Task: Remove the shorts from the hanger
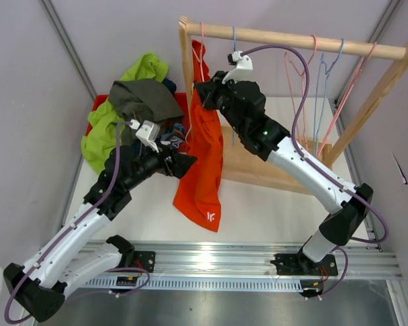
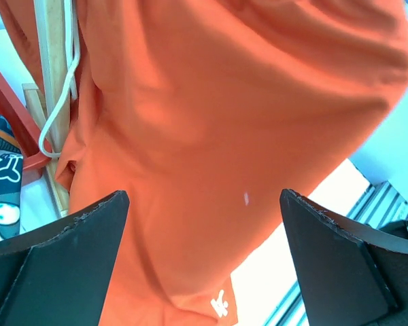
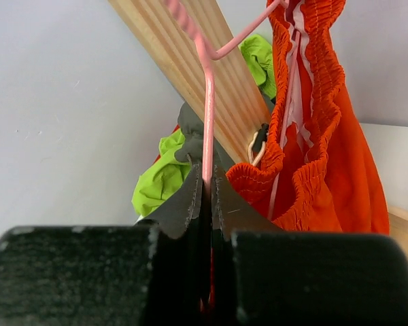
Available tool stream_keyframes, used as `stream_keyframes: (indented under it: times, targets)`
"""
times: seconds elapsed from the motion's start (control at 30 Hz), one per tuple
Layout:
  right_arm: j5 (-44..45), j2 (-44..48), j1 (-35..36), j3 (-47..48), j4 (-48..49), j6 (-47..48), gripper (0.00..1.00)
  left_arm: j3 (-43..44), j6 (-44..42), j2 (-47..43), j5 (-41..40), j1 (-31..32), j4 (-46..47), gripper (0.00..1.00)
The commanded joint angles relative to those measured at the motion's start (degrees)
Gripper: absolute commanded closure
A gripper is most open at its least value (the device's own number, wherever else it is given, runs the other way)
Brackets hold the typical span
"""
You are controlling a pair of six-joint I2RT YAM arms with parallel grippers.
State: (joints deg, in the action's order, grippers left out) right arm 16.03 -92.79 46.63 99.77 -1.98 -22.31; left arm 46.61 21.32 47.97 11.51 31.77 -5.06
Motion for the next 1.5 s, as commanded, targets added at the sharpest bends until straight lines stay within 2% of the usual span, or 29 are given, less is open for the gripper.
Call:
stream_keyframes:
  times: [0.0, 0.23, 0.33, 0.57, 0.63, 0.8, 1.03, 1.17, 1.4, 1.47]
  targets:
    - [-2.23, 0.95, 1.09, 5.17, 3.91, 1.39, 1.0, 5.67, -2.42, -1.3, -2.81, 1.19, -4.69, 0.01]
    - [3.37, 2.44, 2.76, 8.95, 5.05, 0.95, 1.0, 16.56, -3.48, -0.95, -4.03, 9.44, -10.23, 0.01]
    - [7.15, 3.49, 3.9, 9.22, 5.76, 0.95, 1.0, 19.03, -3.92, 1.16, -5.0, 16.36, -10.33, 0.01]
    - [11.39, 4.81, 5.22, 9.48, 4.97, 0.51, 1.0, 19.75, -5.14, 7.22, -10.27, 26.13, -6.63, 0.01]
    - [11.91, 5.16, 5.22, 9.83, 3.74, 0.07, 1.0, 19.75, -5.67, 8.45, -12.03, 27.2, -6.19, 0.01]
    - [12.09, 7.54, 5.75, 9.48, 0.33, -1.16, 1.0, 18.61, -5.85, 10.3, -22.22, 27.91, -4.44, 0.01]
    - [11.48, 12.02, 6.54, 5.44, 0.57, -1.69, 1.0, 19.49, -6.82, 10.92, -31.54, 27.91, -5.4, 0.01]
    - [11.3, 13.34, 6.54, 3.95, 0.75, -2.13, 1.0, 18.69, -7.7, 10.39, -31.9, 27.91, -3.91, 0.07]
    - [11.83, 13.87, 6.54, 1.49, 1.36, -3.09, 1.0, 19.66, -6.47, 11.54, -25.05, 27.91, -0.66, 0.16]
    - [12.01, 13.69, 6.54, 1.22, 3.12, -3.18, 1.0, 19.14, -5.59, 11.27, -20.4, 27.91, 0.83, 0.2]
